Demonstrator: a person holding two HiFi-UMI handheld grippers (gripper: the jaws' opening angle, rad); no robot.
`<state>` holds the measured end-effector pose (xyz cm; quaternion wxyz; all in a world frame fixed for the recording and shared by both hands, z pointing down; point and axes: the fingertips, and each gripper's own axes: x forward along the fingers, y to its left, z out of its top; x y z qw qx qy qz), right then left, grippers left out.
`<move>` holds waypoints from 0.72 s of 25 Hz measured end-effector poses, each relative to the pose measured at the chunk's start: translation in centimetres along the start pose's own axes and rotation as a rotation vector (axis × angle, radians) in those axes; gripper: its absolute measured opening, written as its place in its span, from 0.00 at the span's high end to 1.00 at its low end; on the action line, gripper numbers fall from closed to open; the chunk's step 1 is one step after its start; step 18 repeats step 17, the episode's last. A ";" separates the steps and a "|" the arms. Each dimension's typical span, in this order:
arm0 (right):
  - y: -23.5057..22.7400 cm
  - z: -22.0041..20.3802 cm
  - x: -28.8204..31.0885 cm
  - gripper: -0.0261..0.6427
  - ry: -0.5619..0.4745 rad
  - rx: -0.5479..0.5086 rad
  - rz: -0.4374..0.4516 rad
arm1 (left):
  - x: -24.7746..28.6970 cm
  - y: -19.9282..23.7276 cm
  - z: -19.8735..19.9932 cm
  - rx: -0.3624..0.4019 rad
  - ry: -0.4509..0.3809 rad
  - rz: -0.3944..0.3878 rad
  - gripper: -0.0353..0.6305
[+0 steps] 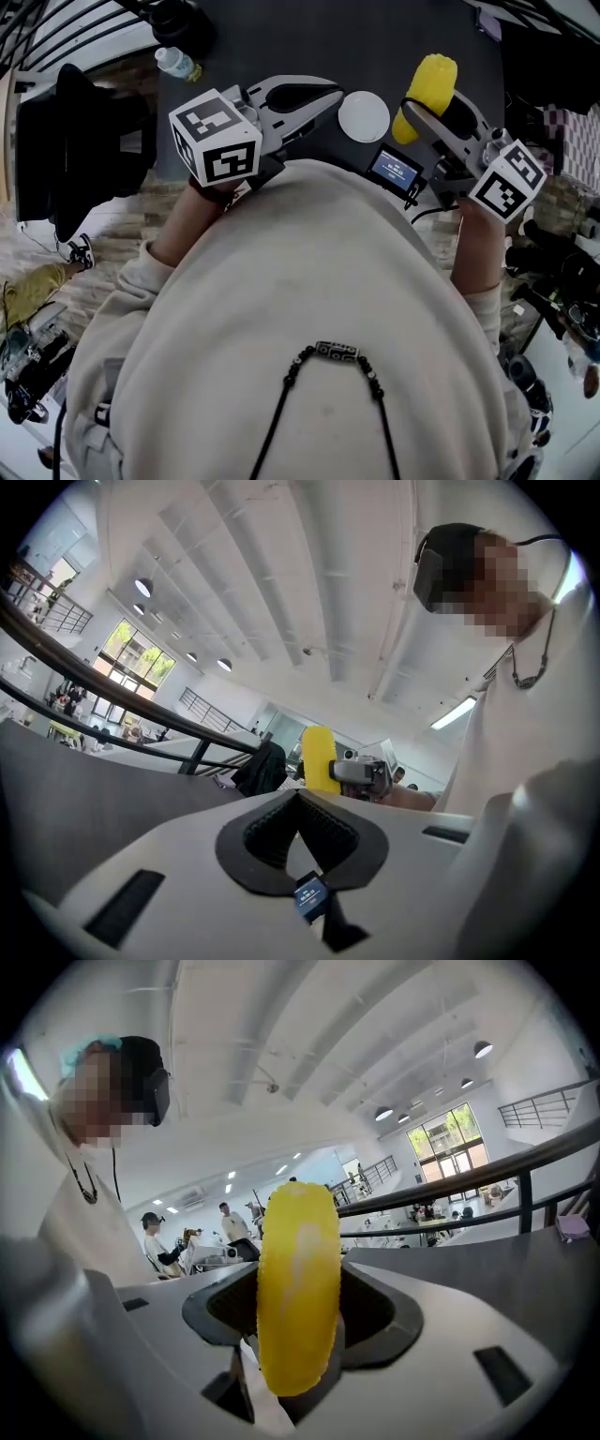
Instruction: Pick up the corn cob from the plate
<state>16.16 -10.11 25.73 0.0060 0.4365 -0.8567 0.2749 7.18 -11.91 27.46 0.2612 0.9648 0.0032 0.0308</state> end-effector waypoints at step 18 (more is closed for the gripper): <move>-0.2 -0.6 -0.6 0.57 -0.009 0.017 -0.004 | 0.5 -0.1 -0.7 -0.005 0.018 -0.005 0.94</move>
